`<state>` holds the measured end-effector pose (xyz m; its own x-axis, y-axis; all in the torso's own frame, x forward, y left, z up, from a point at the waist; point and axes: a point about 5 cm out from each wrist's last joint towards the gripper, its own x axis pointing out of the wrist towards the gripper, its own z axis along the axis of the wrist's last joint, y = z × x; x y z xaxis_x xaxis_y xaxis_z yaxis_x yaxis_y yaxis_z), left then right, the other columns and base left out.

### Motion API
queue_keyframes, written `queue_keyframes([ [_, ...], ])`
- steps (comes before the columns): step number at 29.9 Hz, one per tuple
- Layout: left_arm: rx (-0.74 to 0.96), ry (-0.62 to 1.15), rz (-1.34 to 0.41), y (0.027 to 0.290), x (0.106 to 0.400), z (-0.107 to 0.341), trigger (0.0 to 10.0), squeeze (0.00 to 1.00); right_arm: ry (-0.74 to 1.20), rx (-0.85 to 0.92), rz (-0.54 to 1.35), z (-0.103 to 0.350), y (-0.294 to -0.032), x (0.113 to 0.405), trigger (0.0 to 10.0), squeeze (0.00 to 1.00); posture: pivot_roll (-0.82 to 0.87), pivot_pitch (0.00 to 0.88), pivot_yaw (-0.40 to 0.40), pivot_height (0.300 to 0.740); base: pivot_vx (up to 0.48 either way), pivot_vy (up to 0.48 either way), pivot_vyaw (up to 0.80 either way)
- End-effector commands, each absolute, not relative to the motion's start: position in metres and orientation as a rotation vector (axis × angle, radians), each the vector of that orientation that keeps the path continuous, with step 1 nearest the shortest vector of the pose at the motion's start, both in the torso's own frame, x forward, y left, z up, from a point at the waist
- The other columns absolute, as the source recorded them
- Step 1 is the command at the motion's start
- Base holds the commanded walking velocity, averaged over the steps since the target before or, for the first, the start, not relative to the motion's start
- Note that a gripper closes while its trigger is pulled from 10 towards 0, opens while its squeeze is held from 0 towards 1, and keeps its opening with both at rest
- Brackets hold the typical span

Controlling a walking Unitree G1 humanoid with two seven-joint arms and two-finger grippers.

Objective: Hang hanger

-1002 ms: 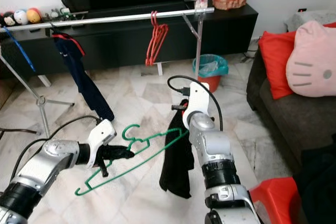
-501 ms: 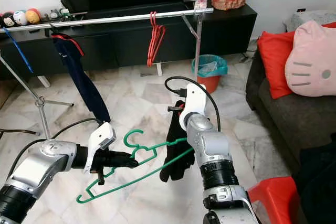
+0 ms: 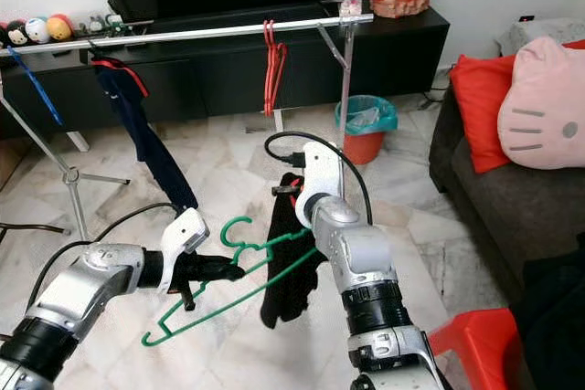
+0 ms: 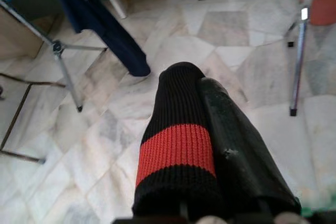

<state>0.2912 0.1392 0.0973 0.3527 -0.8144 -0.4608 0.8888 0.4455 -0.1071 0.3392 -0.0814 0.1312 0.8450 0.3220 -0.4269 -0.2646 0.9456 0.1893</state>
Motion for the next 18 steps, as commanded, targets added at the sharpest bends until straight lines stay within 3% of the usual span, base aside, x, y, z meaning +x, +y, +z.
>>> queue_keyframes([
  [1, 0.196, 0.47, -1.061, 0.142, 0.298, 0.1, 10.0, 0.0, 0.447, 0.128, 0.342, 0.139, -0.076, 0.338, 10.0, 0.0, -0.07, 0.0, 0.089, 0.74, 0.0, 0.0, 0.0],
  [8, 0.209, 0.454, -0.944, 0.138, 0.313, 0.095, 10.0, 0.0, 0.458, 0.123, 0.341, 0.137, -0.074, 0.335, 10.0, 0.0, -0.07, 0.0, 0.09, 0.74, 0.0, 0.0, 0.0],
  [18, 0.276, 0.529, -1.007, 0.156, 0.299, 0.089, 10.0, 0.0, 0.456, 0.089, 0.19, 0.131, -0.098, 0.341, 10.0, 0.0, -0.06, 0.0, 0.089, 0.74, 0.0, 0.0, 0.0],
])
